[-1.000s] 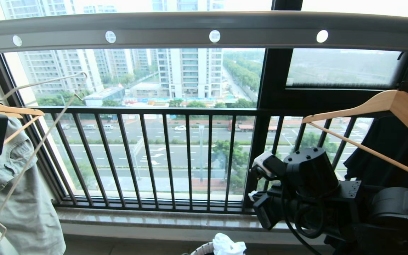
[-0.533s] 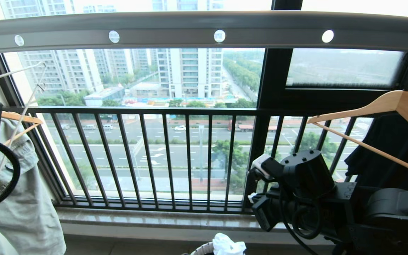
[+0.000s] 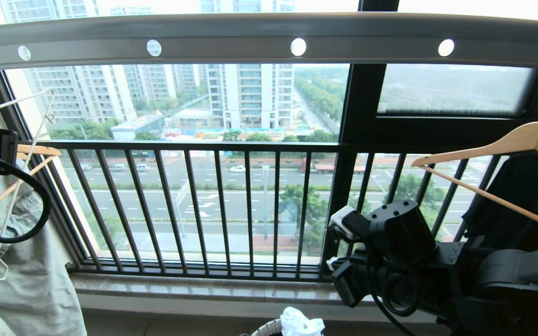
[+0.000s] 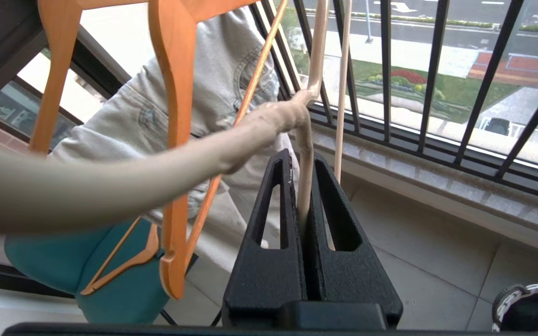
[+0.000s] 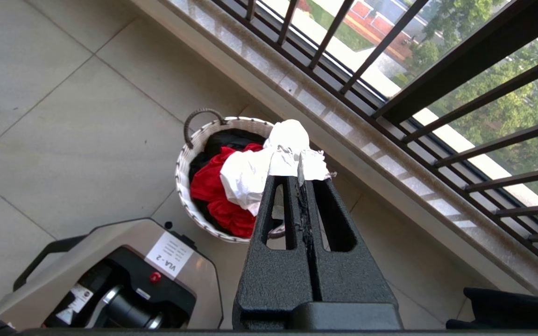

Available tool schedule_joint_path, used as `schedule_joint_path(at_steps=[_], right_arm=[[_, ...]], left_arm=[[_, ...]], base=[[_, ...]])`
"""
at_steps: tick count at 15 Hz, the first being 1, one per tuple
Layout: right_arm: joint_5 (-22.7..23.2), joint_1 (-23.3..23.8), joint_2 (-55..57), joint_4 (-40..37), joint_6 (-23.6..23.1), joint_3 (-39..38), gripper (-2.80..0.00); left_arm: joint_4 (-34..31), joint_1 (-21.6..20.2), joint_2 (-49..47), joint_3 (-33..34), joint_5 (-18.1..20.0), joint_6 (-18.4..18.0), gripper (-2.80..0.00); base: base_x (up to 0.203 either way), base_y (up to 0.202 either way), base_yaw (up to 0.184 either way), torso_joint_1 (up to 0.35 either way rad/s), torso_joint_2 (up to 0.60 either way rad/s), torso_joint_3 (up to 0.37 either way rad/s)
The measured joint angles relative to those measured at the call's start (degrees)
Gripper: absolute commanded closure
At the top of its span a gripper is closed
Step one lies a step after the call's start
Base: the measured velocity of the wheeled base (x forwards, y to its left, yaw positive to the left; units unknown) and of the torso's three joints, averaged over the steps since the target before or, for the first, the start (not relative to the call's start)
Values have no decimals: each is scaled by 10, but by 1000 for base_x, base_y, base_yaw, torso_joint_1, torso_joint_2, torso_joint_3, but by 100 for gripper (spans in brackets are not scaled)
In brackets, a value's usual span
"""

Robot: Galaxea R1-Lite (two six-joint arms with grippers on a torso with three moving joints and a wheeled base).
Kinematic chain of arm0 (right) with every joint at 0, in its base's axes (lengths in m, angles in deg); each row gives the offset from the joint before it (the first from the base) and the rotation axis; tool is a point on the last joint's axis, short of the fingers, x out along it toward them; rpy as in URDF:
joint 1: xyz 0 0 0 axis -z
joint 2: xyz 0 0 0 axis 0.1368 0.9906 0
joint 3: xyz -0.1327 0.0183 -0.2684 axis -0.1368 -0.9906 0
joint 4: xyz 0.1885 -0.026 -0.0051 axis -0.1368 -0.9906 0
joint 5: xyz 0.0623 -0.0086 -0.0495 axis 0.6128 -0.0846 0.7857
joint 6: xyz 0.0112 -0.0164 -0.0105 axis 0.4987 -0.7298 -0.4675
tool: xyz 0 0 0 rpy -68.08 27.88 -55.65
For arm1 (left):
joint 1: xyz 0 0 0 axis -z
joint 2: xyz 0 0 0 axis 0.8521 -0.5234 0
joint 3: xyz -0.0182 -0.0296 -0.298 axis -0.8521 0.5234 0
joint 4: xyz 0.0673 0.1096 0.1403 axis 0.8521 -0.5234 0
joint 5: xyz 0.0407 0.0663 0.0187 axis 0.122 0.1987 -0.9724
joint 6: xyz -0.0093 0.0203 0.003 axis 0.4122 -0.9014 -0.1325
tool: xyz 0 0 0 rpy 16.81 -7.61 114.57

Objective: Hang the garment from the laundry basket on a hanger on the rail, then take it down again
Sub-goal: Hang the clothes rack on the clothesline

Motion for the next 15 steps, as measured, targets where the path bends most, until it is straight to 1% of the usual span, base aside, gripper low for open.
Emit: schedule_joint_path(at_steps=[1,3,4,8,11,15], right_arm=[[0,0,0,0,0,0,0],[0,0,1,0,0,0,0],[0,0,1,0,0,0,0],[0,0,2,0,0,0,0],[0,0,4,0,0,-1,0],[0,0,5,0,0,-1,0]], left_arm=[[13,-1,-14,-4,16,5,0],[52,-4,-42,-9,63,9,0],[65,-8,-53,-10,74,9,0],[71,-27,-85,-24,90,11,0],[74,-34,-96,-30,93,14,0],[110,-35,-100,-31,94,17,0]], base=[[0,0,0,0,0,0],[0,0,0,0,0,0],[0,0,0,0,0,0],[0,0,0,0,0,0],[0,0,0,0,0,0],[0,0,0,0,0,0]])
